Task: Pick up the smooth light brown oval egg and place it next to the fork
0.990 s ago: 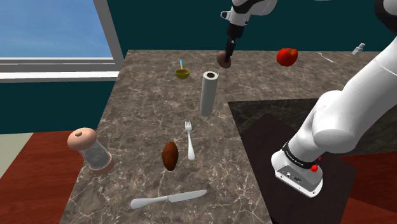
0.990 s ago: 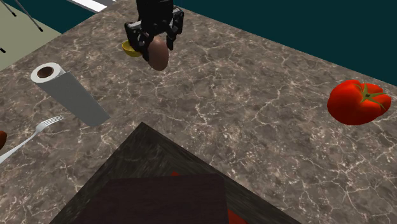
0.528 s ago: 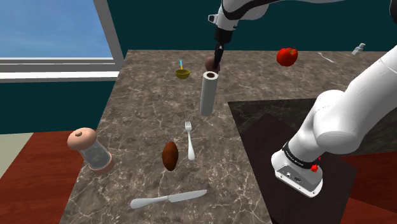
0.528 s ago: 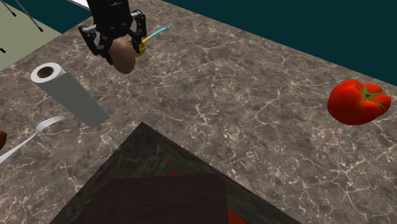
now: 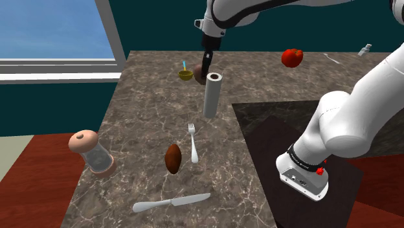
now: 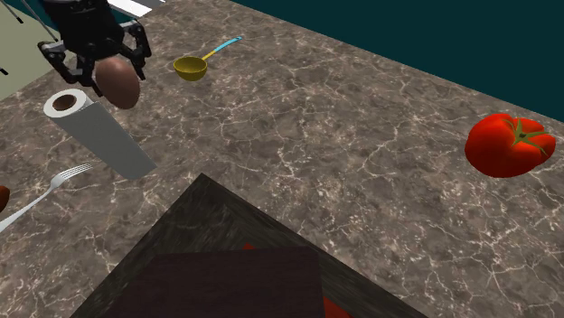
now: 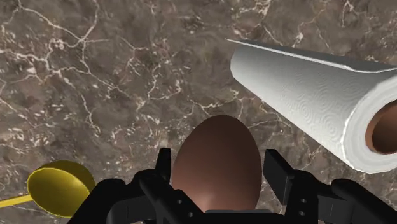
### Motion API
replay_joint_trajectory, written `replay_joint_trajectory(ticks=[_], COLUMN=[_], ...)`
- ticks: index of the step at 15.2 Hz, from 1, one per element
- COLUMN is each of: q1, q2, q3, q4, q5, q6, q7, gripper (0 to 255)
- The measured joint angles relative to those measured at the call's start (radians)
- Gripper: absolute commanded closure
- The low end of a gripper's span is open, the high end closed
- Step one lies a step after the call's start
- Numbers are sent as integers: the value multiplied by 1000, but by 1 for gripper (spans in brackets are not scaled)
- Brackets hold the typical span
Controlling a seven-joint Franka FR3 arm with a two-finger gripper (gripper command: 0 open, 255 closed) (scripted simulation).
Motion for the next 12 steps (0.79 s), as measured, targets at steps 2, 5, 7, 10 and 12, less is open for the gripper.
replay_joint_trajectory(ticks=[2,5,7,10,12], q1=[20,55,78,109,130], q2=[8,32,49,89,116], q3=[27,71,100,137,161], q4=[8,30,51,97,126], q5=[4,10,12,14,13], q6=[5,17,19,22,25], q7=[45,119,170,237,282], gripper=[255,255,255,255,255])
